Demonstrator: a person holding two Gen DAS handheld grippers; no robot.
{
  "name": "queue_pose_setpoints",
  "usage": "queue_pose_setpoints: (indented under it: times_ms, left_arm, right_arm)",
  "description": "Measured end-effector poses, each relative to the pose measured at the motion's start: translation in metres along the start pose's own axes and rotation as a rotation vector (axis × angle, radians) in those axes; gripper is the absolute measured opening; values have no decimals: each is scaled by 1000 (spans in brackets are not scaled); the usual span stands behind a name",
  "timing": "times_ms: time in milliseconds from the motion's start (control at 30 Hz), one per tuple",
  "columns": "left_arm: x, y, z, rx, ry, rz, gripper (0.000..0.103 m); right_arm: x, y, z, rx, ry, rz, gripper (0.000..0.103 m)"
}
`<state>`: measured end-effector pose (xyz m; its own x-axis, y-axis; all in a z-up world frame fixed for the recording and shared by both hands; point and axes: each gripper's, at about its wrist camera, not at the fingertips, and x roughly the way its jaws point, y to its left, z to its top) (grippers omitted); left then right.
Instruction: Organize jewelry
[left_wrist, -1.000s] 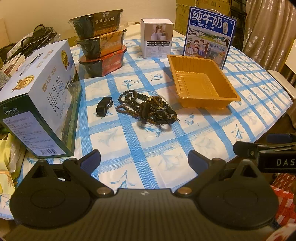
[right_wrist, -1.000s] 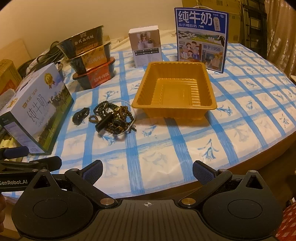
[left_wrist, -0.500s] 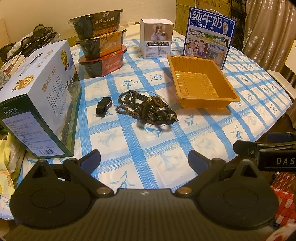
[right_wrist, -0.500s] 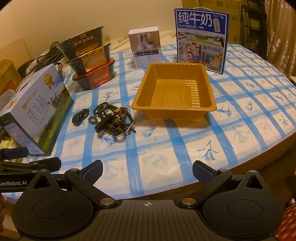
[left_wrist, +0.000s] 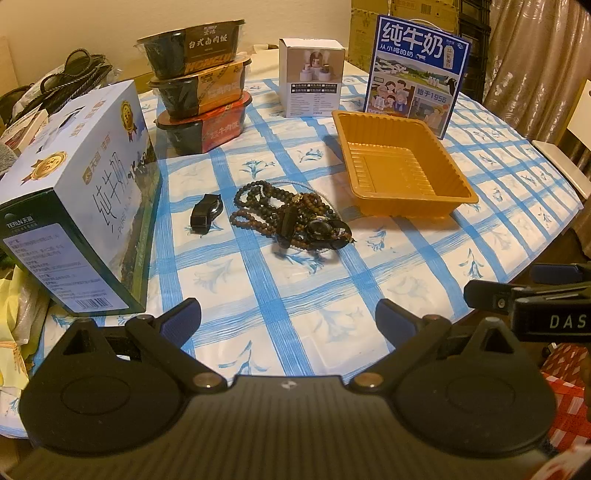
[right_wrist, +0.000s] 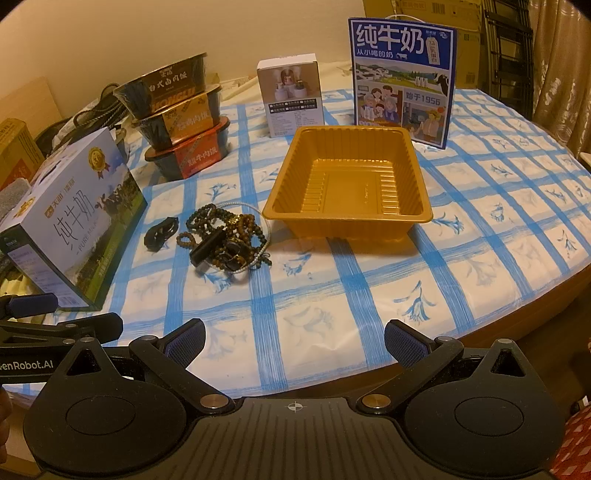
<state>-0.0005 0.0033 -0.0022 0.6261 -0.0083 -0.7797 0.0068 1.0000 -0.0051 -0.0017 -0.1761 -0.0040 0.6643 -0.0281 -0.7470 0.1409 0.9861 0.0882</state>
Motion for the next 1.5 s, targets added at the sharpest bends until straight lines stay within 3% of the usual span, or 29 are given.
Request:
queue_pose_setpoints:
  times_ms: [1300,1500]
  left_arm:
    - [4,-7,6,4,-2,-5,100]
    - [14,-7,7,15,-37,-3,100]
  right_arm:
    - [6,-5,2,7,2,1,103]
    - [13,-28,1,58,-76,4,103]
